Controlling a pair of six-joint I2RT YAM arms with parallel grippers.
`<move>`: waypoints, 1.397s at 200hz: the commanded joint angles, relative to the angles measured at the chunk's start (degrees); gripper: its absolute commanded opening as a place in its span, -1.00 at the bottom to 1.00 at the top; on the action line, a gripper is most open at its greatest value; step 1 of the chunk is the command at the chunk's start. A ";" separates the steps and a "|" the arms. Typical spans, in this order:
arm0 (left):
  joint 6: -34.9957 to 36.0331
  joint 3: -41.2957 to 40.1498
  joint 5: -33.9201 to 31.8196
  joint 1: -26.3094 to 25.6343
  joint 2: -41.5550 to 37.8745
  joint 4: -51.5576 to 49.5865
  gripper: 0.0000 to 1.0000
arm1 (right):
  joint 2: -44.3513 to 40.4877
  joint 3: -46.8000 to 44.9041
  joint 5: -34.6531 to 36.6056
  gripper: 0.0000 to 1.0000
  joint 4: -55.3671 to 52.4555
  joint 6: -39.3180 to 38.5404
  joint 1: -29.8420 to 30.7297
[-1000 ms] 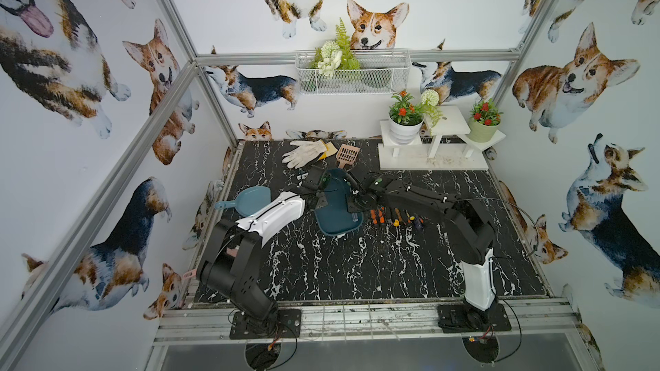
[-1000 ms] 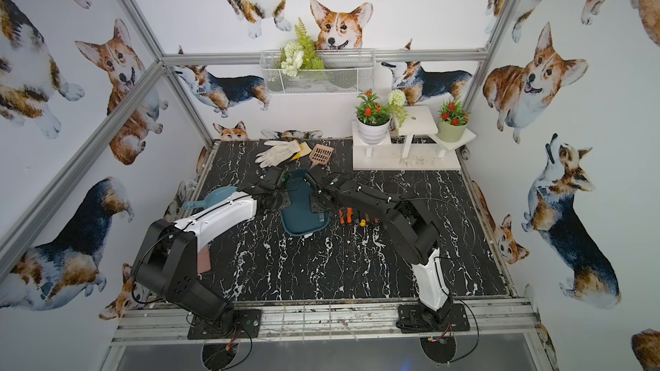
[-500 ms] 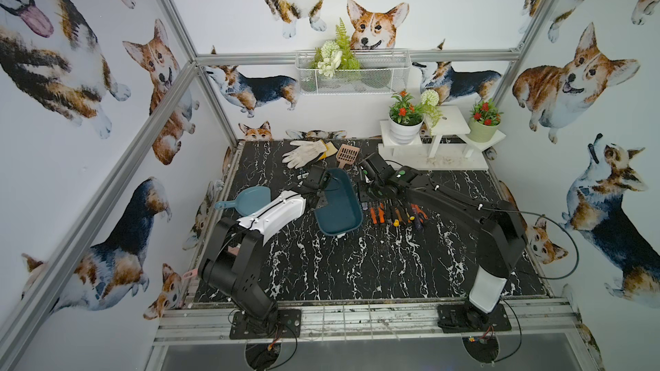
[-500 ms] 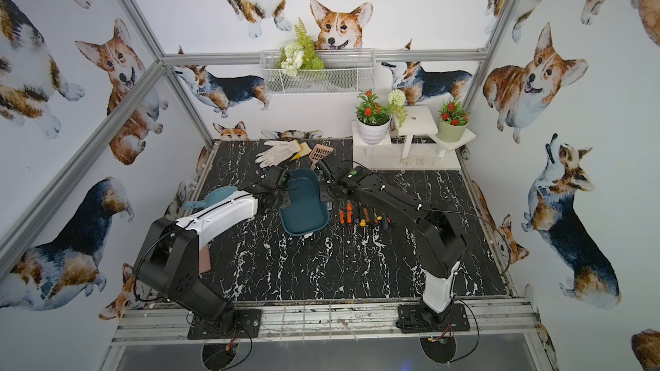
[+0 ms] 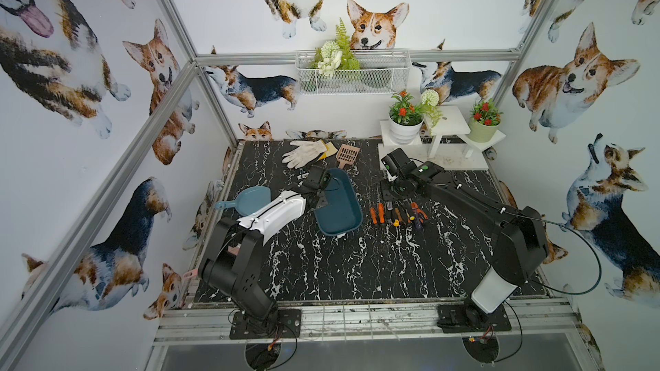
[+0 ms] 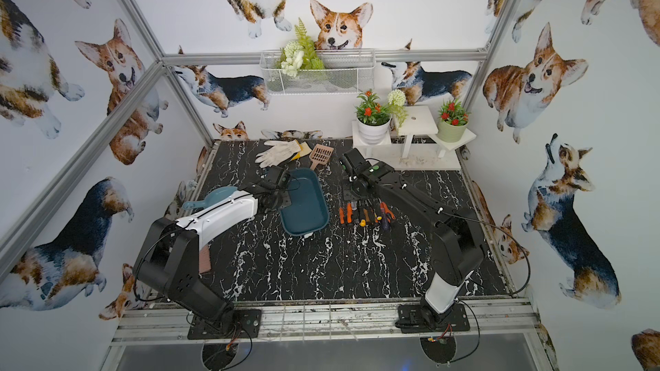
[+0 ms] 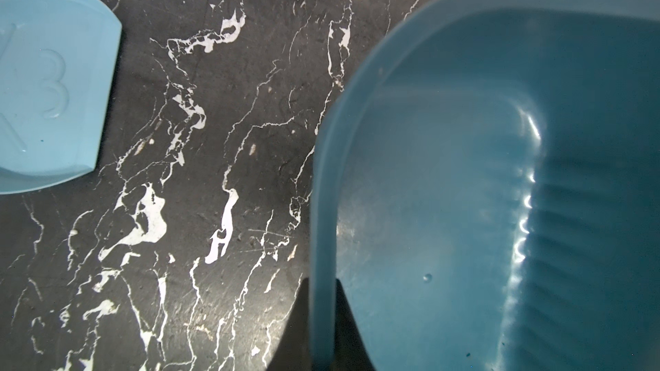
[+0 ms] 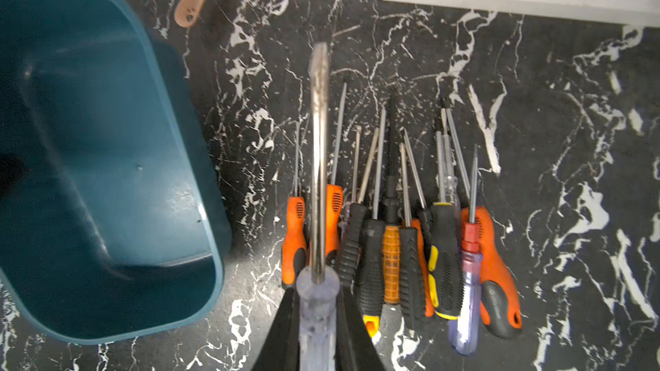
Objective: Take out the screwdriver from the storage box
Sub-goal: Place the screwdriver at the center of the board.
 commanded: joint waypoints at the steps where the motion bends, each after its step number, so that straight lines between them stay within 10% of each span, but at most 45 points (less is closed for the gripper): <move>1: 0.54 -0.46 -0.07 0.13 -0.64 0.37 -1.00 | -0.45 -0.91 0.02 -1.00 -3.56 -2.94 -1.63; 219: 2.02 -1.66 -0.57 0.09 -2.45 -0.50 -1.00 | 10.44 0.42 -0.29 -1.00 -11.43 -7.34 -4.05; 279: 2.96 -1.96 -1.93 0.06 -3.06 -1.21 -1.00 | 12.22 1.56 -0.94 -0.64 -11.95 -6.16 -4.12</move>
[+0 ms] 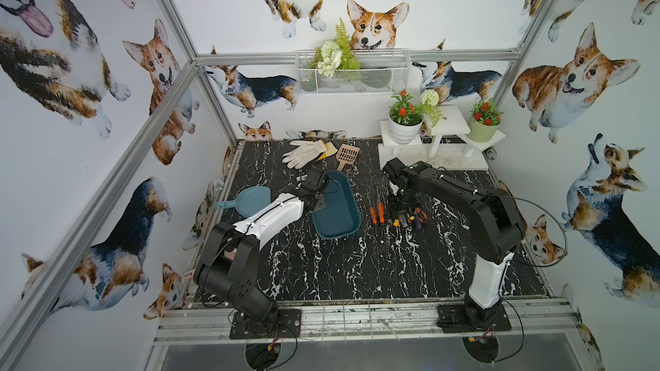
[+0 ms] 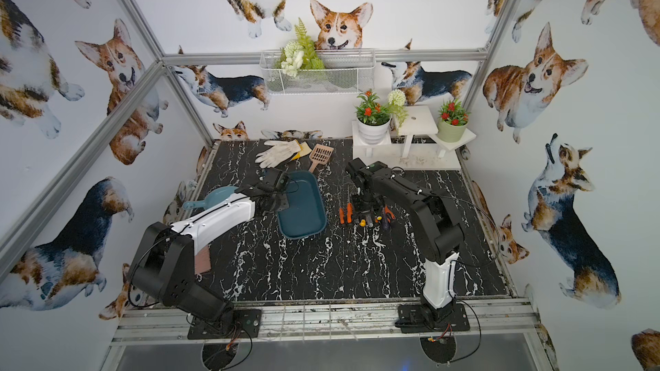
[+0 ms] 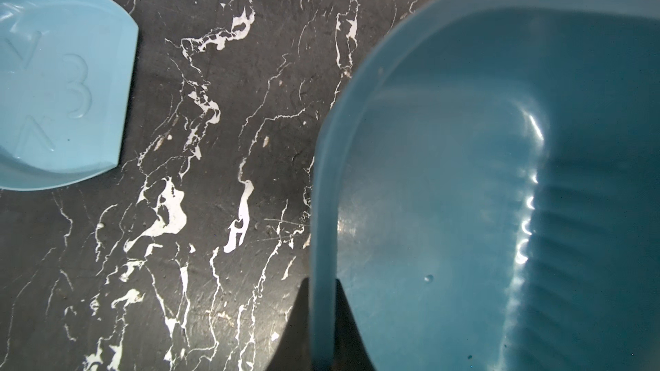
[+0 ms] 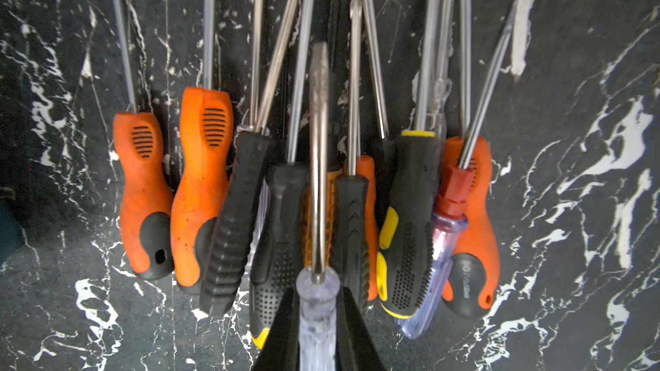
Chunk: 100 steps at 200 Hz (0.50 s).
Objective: Take out the screwdriver from the storage box
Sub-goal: Place the screwdriver at the center of the board.
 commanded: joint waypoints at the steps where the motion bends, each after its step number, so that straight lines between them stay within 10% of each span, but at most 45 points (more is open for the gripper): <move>1: 0.62 -0.19 -1.19 0.10 -0.45 -0.18 -1.00 | 0.57 0.65 0.59 -0.64 -1.16 0.52 0.14; 100: 0.51 0.20 -1.19 0.13 0.51 0.16 -1.00 | 3.56 3.59 1.90 -0.36 -2.69 0.53 -0.22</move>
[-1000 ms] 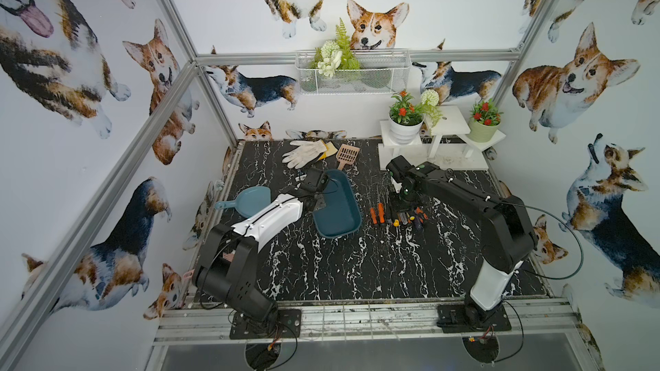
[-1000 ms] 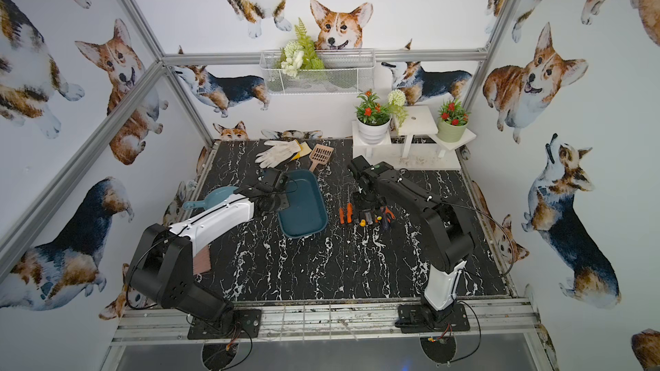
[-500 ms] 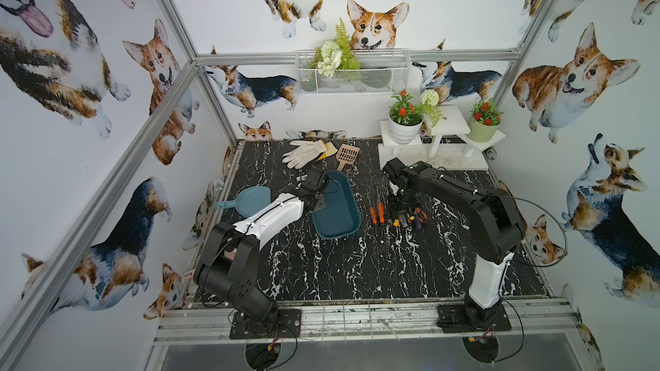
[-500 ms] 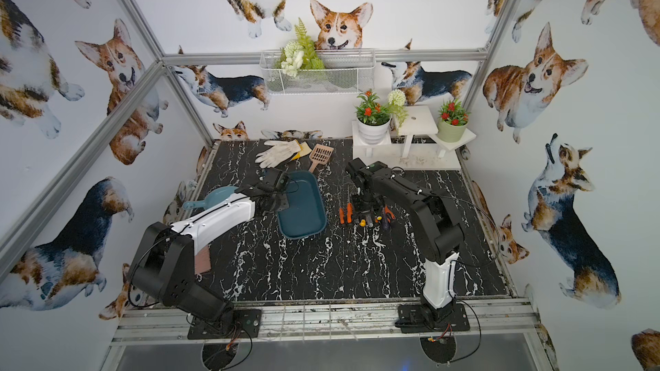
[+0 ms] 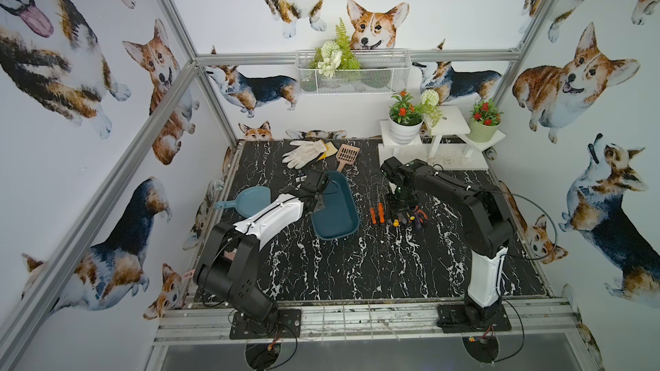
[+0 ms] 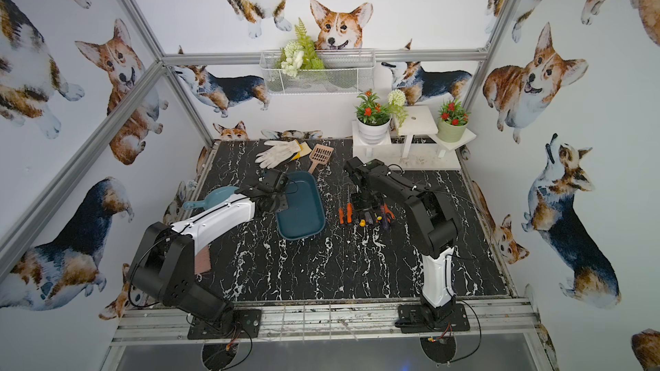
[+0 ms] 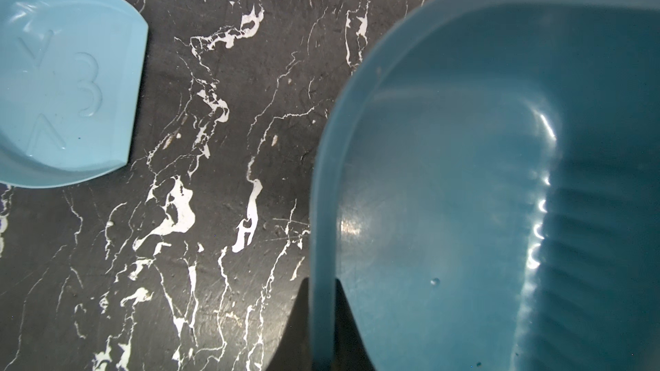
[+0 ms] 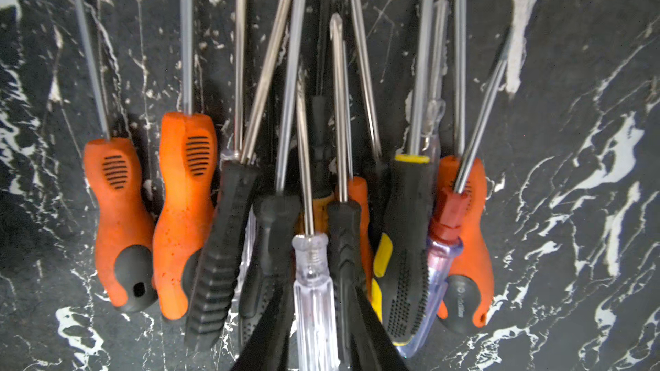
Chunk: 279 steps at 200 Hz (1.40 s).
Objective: Take out the screwdriver from the storage box
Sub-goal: Place the screwdriver at the center of the board, then place the storage box at the center of the board.
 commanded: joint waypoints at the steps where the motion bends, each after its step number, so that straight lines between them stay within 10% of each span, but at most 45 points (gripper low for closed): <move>1: 0.49 0.77 -0.56 0.11 0.23 0.11 -1.00 | -0.03 0.29 0.41 -0.35 -1.12 0.47 -0.08; 41: 0.66 0.96 -0.73 0.10 -0.12 -0.24 -1.00 | -1.24 0.38 0.52 -0.30 -0.76 0.92 -0.15; 165: 5.91 2.25 5.37 0.38 1.98 0.78 -1.00 | -20.61 -9.42 3.59 1.00 8.48 1.75 -2.79; 279: 14.14 4.29 11.03 7.14 8.70 -0.04 -1.00 | -39.81 -28.27 5.22 0.99 17.02 6.99 -21.17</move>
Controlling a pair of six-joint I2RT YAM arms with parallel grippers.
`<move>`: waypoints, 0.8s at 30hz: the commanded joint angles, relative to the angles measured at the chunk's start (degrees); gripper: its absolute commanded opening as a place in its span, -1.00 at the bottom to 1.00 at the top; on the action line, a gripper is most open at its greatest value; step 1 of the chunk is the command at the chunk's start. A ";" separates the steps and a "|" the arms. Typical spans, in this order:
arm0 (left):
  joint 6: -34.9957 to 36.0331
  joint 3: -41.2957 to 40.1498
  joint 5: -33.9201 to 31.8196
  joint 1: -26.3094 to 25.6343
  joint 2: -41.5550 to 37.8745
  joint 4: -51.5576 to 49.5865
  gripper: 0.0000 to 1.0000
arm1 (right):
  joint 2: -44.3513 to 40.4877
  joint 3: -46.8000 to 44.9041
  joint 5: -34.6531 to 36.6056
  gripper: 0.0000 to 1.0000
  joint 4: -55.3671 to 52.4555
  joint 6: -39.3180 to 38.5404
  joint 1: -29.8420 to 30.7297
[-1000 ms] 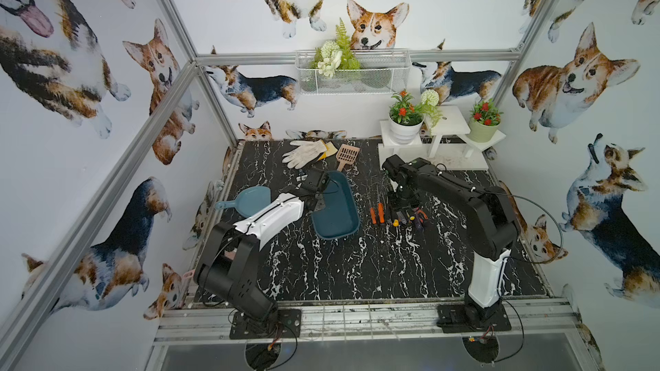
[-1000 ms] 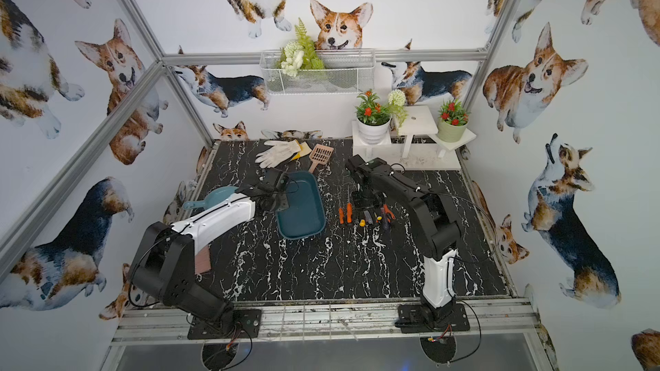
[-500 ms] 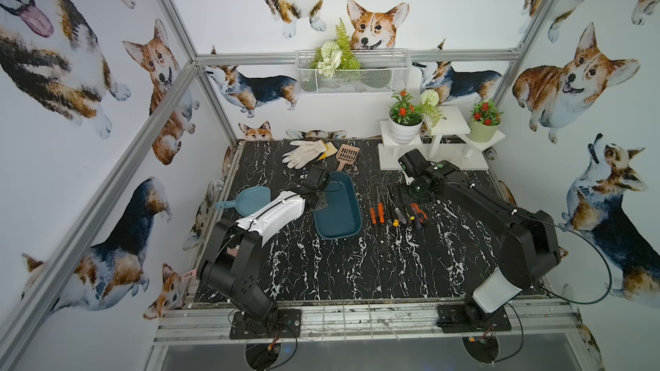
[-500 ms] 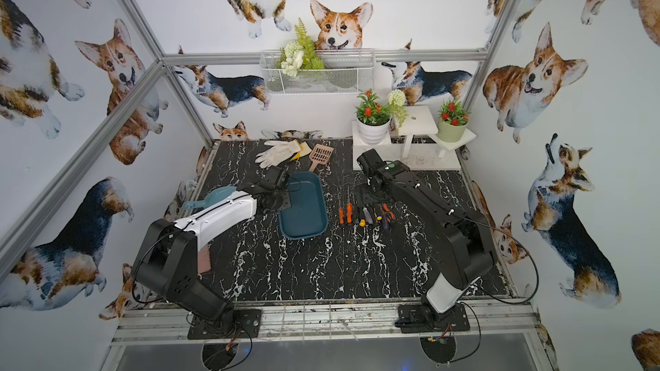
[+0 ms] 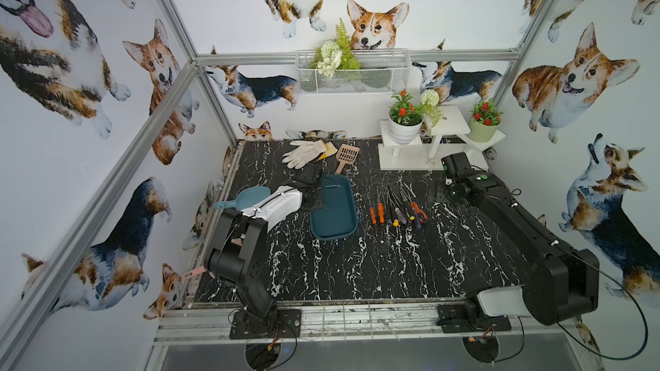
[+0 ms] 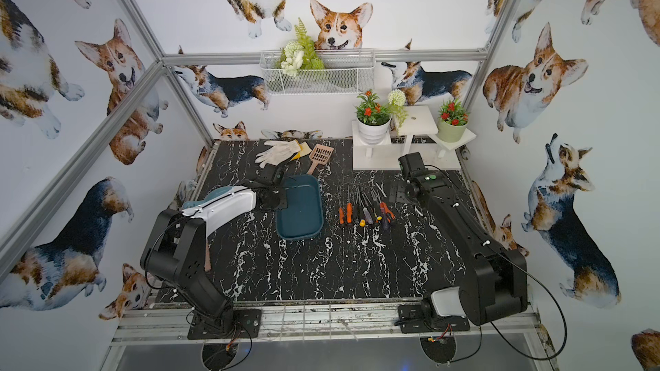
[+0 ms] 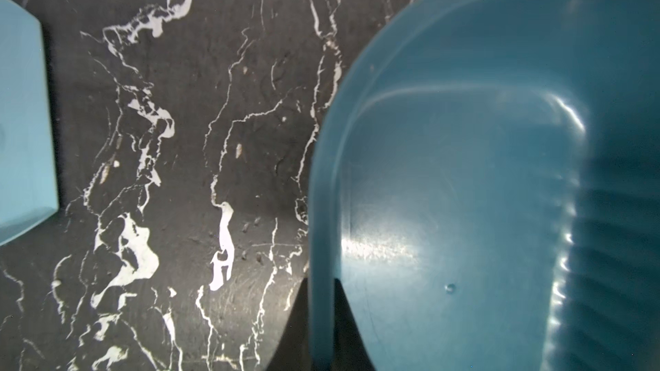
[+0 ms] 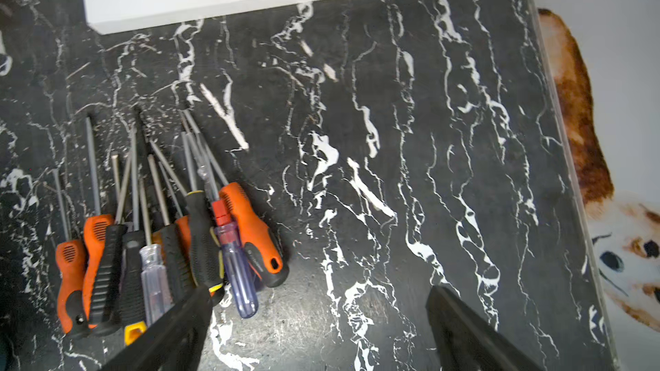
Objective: Take out the screwdriver from the storage box
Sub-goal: Place the storage box at the center of the board.
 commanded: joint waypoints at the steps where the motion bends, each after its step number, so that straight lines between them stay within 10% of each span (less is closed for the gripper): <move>1: 3.06 0.78 0.18 1.13 1.32 -0.23 -1.00 | -4.44 -5.43 -2.23 0.99 5.31 3.91 -2.70; 11: 4.96 2.85 -0.95 1.27 4.67 -1.35 -0.97 | -10.32 -10.66 2.77 0.99 5.97 4.41 -3.58; 21: 5.05 3.42 -3.69 1.27 2.94 -1.09 0.92 | -8.19 -10.44 0.87 0.99 4.83 4.31 -3.67; 24: 6.44 4.40 -5.57 1.27 -0.18 -0.58 1.00 | -8.11 -10.79 1.77 0.99 6.46 3.51 -3.67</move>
